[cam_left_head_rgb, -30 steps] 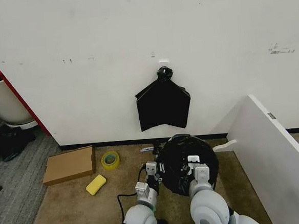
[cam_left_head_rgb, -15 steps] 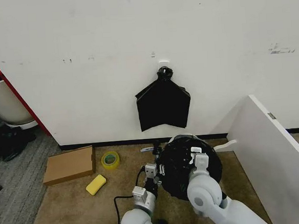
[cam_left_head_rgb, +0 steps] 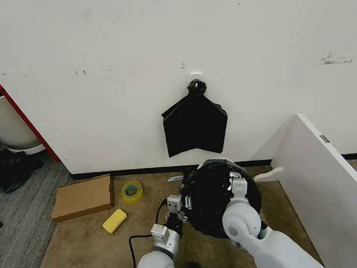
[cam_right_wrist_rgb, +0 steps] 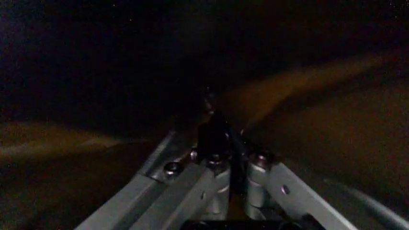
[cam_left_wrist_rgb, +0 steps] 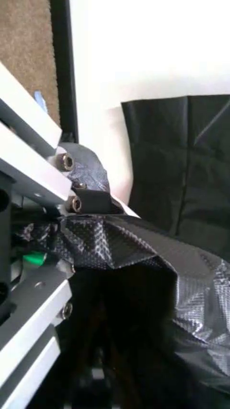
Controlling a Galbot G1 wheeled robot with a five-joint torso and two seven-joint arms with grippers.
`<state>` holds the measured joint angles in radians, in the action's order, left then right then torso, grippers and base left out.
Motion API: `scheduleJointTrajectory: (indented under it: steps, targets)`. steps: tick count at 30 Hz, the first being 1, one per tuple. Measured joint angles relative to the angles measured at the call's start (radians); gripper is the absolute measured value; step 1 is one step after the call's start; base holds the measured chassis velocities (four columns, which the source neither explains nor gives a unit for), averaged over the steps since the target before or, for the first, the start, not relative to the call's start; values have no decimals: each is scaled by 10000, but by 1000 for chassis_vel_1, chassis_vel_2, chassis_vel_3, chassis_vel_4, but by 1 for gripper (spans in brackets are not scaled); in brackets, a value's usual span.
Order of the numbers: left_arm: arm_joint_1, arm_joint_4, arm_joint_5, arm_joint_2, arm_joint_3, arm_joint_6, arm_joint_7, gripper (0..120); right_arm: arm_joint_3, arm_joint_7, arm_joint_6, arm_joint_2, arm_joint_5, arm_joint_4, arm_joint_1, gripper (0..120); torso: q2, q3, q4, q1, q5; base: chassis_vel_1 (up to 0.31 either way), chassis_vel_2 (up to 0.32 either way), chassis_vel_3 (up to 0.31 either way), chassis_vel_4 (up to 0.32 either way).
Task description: Place the garbage bag over the trash bin.
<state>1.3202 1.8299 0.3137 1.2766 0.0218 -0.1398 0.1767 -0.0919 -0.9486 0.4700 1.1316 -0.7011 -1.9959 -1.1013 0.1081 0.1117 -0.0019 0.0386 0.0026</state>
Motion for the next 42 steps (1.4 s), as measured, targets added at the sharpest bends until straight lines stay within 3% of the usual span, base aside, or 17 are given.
scheduleJointTrajectory:
  steps: [6, 18, 28, 35, 42]
  targets:
    - [-66, -110, 23, 6, -26, -66, 25, 0, -215, 693, -35, -162, 14, -877, -972, 0, 0, 0, -2, 0, -1, 0, 0, 0, 0]
    - [-87, 261, 181, -57, -125, -80, -4, 0, -422, 492, 447, 38, -939, -434, -864, 0, 0, 0, 0, 0, 0, 0, 0, 0, 0]
    - [39, 438, 174, -115, -104, -65, -212, 0, -646, 530, 1128, 46, 1738, 701, -157, 0, 0, 1, 0, 0, 1, 0, 0, 0, 0]
    - [72, 565, 168, -119, -60, -5, -290, 0, -473, 714, 1218, 11, 2085, 1514, 191, 0, 0, 1, -1, 0, 0, 0, 0, 0, 0]
    - [138, 424, 74, -82, -72, 1, -350, 0, -203, 1205, 342, 137, 2402, 1684, 381, 0, 0, 1, 0, 0, 0, 0, 0, 0, 0]
